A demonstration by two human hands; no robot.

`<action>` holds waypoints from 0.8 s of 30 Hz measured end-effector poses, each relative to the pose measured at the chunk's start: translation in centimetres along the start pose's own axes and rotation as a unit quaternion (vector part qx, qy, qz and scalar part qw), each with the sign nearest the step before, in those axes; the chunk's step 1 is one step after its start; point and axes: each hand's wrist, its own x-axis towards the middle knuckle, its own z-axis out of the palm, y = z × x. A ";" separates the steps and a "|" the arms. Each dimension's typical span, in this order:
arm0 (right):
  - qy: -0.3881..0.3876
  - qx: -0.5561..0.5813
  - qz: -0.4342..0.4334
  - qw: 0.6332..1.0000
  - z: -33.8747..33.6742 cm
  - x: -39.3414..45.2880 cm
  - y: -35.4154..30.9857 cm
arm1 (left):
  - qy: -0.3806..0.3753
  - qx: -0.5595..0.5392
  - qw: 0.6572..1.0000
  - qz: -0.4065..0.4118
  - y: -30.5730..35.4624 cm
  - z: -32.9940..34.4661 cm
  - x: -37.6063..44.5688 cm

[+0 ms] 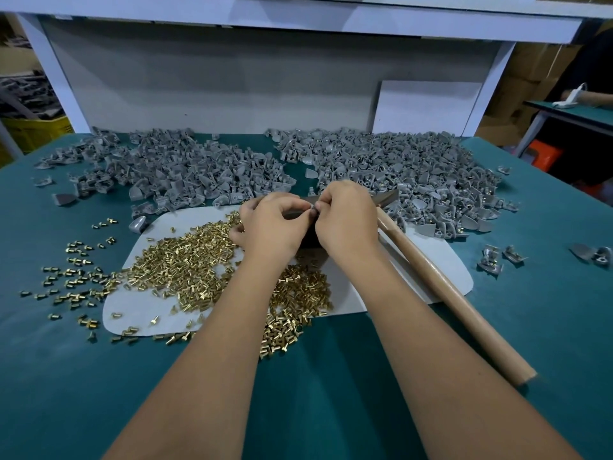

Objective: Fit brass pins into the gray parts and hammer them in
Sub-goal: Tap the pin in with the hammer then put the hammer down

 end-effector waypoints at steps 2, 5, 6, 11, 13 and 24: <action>0.002 -0.010 -0.005 1.000 -0.1 -0.1 -0.1 | 0.001 -0.001 1.000 0.001 0.0 0.0 0.0; -0.019 -0.011 0.022 1.000 -0.4 0.1 -0.4 | 0.004 -0.008 1.000 0.003 0.0 0.1 0.1; -0.034 -0.007 0.036 0.999 -0.6 0.3 -0.5 | 0.004 -0.011 1.000 0.003 0.0 0.0 0.1; -0.075 0.001 0.071 0.995 -1.3 0.9 -0.8 | -0.002 -0.017 1.000 0.004 0.0 0.0 0.0; -0.072 0.009 0.073 0.995 -1.4 0.8 -0.8 | -0.006 -0.023 1.000 0.010 0.0 -0.1 -0.1; 0.024 -0.208 0.065 0.976 -6.2 -2.2 4.5 | -0.014 -0.001 1.000 0.012 0.2 -0.3 -0.5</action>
